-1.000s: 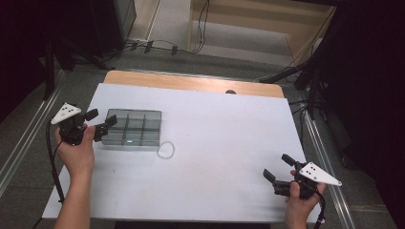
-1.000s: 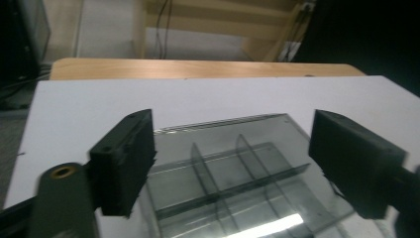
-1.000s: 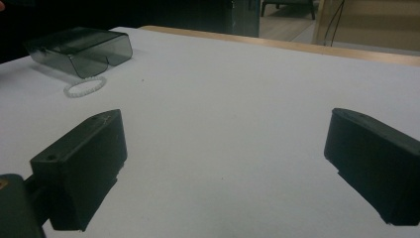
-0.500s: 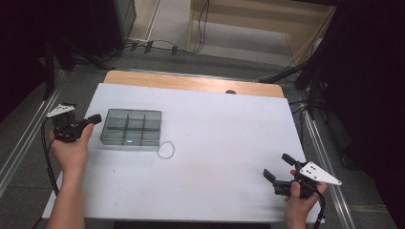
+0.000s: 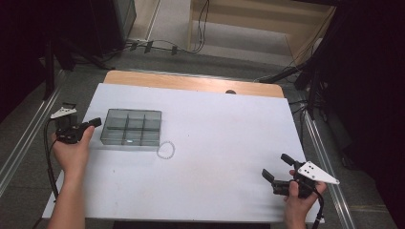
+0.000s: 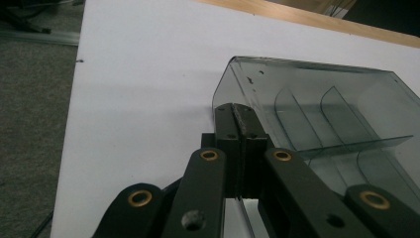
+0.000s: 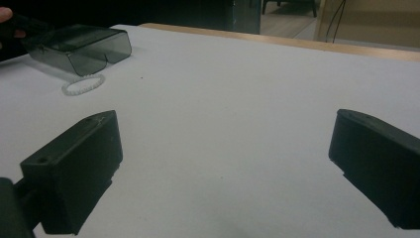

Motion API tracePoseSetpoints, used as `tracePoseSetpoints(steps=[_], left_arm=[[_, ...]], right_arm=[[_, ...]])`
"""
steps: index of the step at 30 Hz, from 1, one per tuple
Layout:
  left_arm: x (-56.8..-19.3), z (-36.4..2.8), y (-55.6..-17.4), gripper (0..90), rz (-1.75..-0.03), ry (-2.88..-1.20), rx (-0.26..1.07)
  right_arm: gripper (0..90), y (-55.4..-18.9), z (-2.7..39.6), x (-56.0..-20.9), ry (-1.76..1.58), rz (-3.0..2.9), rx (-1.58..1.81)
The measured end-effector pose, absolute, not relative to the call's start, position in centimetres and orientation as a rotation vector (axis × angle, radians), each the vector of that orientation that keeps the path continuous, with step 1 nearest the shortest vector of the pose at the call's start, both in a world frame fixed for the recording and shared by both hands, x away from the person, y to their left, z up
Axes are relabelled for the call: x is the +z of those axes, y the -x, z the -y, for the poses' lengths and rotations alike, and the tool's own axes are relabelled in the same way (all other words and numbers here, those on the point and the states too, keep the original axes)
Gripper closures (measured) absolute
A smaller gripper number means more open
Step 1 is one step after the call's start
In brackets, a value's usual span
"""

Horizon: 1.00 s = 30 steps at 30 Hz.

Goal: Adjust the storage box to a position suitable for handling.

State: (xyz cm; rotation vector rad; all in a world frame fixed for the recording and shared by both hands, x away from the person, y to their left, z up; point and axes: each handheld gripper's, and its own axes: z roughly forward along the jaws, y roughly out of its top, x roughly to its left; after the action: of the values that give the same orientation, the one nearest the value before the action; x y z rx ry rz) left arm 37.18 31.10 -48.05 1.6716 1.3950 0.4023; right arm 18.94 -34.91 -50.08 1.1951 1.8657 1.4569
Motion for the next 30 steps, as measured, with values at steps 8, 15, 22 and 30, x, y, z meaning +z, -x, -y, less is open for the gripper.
tracePoseSetpoints(steps=[8, 15, 22, 30], left_arm=[[-48.48, -30.61, -37.41, 90.0, -1.389, -1.696, 0.363], [-48.51, -30.59, -37.35, 90.0, -1.386, -1.691, 0.356], [-48.56, -30.45, -37.21, 90.0, -1.396, -1.677, 0.364], [-48.69, -30.32, -37.03, 90.0, -1.408, -1.657, 0.371]], right_arm=[[0.0, -18.94, 34.98, -50.11, -1.212, -1.864, 1.448], [0.0, -19.05, 34.99, -50.2, -1.215, -1.869, 1.445], [0.0, -19.26, 34.9, -50.35, -1.213, -1.882, 1.445], [0.0, -19.3, 34.79, -50.36, -1.215, -1.89, 1.443]])
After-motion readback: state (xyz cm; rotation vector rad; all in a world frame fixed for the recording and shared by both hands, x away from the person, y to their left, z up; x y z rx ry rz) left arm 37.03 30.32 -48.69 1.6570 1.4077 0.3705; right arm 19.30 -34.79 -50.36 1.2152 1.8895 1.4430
